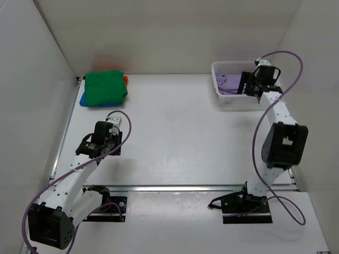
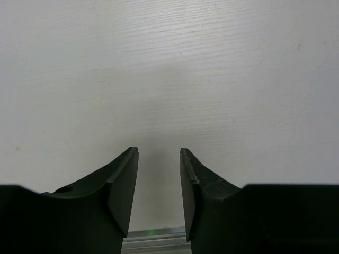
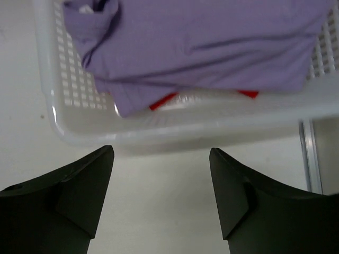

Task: Fold and stack the t-shirts
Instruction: Grab crumpled tshirt from bin with the right arm

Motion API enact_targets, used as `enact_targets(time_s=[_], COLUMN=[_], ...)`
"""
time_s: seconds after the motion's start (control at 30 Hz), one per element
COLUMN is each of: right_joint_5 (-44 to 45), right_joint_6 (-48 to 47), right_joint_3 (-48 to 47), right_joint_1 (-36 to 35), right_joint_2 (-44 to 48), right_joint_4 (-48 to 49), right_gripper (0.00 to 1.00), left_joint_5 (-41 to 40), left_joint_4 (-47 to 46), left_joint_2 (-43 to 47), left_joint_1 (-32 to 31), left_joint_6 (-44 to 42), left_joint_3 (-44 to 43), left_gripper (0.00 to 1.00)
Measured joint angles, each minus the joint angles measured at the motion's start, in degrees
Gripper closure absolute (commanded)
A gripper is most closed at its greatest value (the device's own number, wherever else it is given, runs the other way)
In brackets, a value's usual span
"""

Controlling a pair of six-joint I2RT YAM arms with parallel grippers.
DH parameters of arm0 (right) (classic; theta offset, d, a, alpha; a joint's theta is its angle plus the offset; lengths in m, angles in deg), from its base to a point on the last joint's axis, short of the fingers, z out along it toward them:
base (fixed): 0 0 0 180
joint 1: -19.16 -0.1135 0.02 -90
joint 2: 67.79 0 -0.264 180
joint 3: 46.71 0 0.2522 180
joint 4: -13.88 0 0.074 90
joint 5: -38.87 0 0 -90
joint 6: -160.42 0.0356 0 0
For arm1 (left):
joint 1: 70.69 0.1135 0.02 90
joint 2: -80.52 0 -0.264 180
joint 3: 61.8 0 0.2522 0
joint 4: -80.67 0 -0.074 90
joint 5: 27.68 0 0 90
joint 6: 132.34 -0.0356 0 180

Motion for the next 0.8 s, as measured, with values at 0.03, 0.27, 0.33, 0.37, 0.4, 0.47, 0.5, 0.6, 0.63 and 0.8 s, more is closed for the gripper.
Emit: enact_targets(time_s=[0.03,0.27,0.33,0.37,0.4,0.47,0.5,0.6,0.63,0.8], right_joint_5=[-1.29,-9.14,-10.71,-11.21,-11.52,-12.81,-13.55,-15.10,-15.47,-18.32], right_joint_6=[0.33,2.10,2.21,2.19,2.25,2.78,3.19,3.48,3.45,3.67], right_joint_3=[-3.65,-26.36,-34.34,-38.93,-41.24,-42.36,-42.42,-43.58,-43.91,-45.31], right_joint_1=[0.09,-0.09,-0.42,-0.74,-1.03,-1.86,-2.34,-3.52,-3.80,-4.68], right_joint_2=[-3.39,-26.64,-33.14,-36.52,-38.51,-40.76,-41.42,-43.12,-43.56,-44.30], right_joint_4=[-0.72,0.00,-1.73,-2.64,-2.32,-1.97,-2.45,-3.13,-3.15,-3.21], right_gripper=[0.29,0.29,0.29,0.30,0.31,0.31,0.31,0.32,0.33,0.73], left_joint_5=[0.00,-0.04,-0.07,-0.09,-0.09,-0.11,-0.09,-0.09,-0.09,-0.09], left_joint_4=[0.07,-0.07,-0.07,-0.07,-0.09,-0.09,-0.09,-0.11,-0.11,-0.11], left_joint_2=[0.22,0.31,0.33,0.37,0.37,0.37,0.37,0.33,0.28,0.24], left_joint_1=[0.11,0.20,0.22,0.24,0.26,0.35,0.52,0.72,0.74,0.83], left_joint_6=[-0.02,0.00,0.00,0.02,0.00,0.02,0.00,0.00,0.00,0.00], left_joint_3=[0.00,0.09,0.09,0.09,0.09,0.09,0.09,0.09,0.09,0.11], left_gripper=[0.50,0.49,0.51,0.51,0.51,0.50,0.51,0.51,0.51,0.51])
